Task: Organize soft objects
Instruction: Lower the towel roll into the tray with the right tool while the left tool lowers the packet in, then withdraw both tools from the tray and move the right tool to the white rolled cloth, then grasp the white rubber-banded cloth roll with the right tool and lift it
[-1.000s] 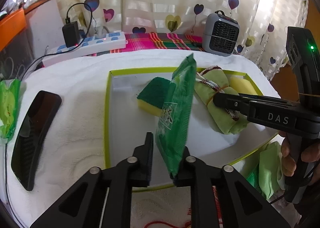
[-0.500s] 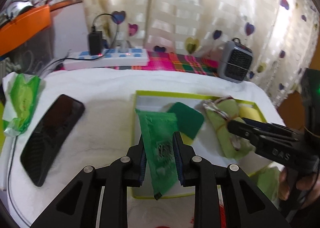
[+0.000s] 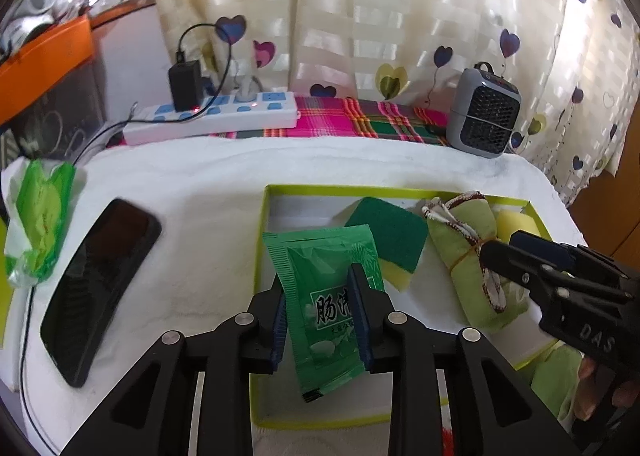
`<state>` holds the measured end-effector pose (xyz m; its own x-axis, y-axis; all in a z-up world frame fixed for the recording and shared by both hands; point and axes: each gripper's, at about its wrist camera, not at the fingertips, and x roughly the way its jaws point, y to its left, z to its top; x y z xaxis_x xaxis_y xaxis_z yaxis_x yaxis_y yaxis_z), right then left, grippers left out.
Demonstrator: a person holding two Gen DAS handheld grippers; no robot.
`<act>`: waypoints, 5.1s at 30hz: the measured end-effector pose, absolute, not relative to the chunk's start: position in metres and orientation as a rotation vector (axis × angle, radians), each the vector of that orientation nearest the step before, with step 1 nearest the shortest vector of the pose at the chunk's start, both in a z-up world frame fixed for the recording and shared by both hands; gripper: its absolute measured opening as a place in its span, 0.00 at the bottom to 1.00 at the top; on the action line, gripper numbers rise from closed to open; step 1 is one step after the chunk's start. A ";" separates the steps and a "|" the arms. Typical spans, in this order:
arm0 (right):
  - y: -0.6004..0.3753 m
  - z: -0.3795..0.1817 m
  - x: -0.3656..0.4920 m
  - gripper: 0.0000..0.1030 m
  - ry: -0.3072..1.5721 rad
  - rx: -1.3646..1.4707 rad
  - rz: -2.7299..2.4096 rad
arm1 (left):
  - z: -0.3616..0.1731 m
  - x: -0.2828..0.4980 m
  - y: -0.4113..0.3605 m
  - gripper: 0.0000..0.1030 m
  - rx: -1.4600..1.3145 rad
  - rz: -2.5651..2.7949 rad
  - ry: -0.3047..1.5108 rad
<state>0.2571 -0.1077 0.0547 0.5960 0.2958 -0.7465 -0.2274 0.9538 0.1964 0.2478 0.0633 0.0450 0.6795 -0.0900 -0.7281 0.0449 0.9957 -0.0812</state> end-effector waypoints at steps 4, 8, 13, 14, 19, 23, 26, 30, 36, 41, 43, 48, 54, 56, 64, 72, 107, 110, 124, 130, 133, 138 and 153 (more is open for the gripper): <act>-0.105 0.053 0.256 0.47 0.891 0.083 0.310 | 0.042 0.260 0.062 0.29 -0.074 -0.075 0.842; -0.104 0.052 0.255 0.47 0.894 0.078 0.310 | 0.041 0.265 0.063 0.30 -0.089 -0.066 0.837; -0.105 0.052 0.255 0.47 0.896 0.084 0.306 | 0.043 0.267 0.064 0.33 -0.050 -0.066 0.784; -0.105 0.052 0.255 0.47 0.896 0.082 0.305 | 0.044 0.267 0.065 0.33 -0.052 -0.055 0.780; -0.104 0.052 0.255 0.47 0.899 0.078 0.307 | 0.043 0.267 0.065 0.41 -0.028 -0.046 0.786; -0.105 0.051 0.255 0.47 0.900 0.080 0.304 | 0.047 0.261 0.063 0.41 0.009 0.004 0.746; -0.106 0.051 0.255 0.47 0.902 0.081 0.304 | 0.049 0.262 0.067 0.41 0.036 0.070 0.755; -0.106 0.052 0.255 0.47 0.898 0.086 0.307 | 0.048 0.261 0.073 0.41 -0.003 0.037 0.761; -0.105 0.054 0.251 0.47 0.884 0.083 0.313 | 0.056 0.252 0.071 0.43 -0.012 0.020 0.725; -0.108 0.058 0.245 0.49 0.866 0.080 0.299 | 0.068 0.237 0.071 0.45 -0.054 -0.031 0.713; -0.108 0.060 0.241 0.51 0.863 0.081 0.303 | 0.071 0.232 0.072 0.46 -0.076 -0.053 0.722; -0.108 0.068 0.226 0.52 0.844 0.076 0.306 | 0.077 0.209 0.069 0.46 -0.091 -0.078 0.719; -0.114 0.077 0.201 0.52 0.814 0.087 0.296 | 0.080 0.181 0.064 0.46 -0.087 -0.091 0.715; -0.117 0.080 0.191 0.52 0.808 0.090 0.292 | 0.081 0.171 0.061 0.46 -0.086 -0.107 0.708; -0.126 0.087 0.157 0.52 0.768 0.084 0.272 | 0.078 0.135 0.045 0.46 -0.050 -0.137 0.709; -0.139 0.085 0.126 0.52 0.750 0.086 0.238 | 0.075 0.107 0.029 0.46 -0.009 -0.154 0.708; -0.207 0.051 0.066 0.63 0.796 0.161 0.117 | 0.027 0.086 -0.006 0.45 -0.096 -0.321 0.878; -0.209 0.046 0.066 0.65 0.807 0.176 0.130 | 0.024 0.087 -0.008 0.45 -0.116 -0.349 0.898; -0.202 0.037 0.058 0.65 0.813 0.154 0.199 | 0.023 0.086 -0.013 0.45 -0.108 -0.362 0.910; -0.192 0.034 0.062 0.65 0.826 0.109 0.214 | 0.023 0.086 -0.014 0.45 -0.105 -0.356 0.909; -0.196 0.041 0.057 0.51 0.787 0.138 0.226 | 0.023 0.086 -0.014 0.46 -0.104 -0.356 0.909; -0.206 0.043 0.057 0.27 0.780 0.174 0.215 | 0.022 0.086 -0.015 0.45 -0.100 -0.359 0.917; -0.248 0.066 0.045 0.14 0.672 0.325 0.152 | 0.024 0.090 -0.022 0.45 -0.098 -0.393 0.911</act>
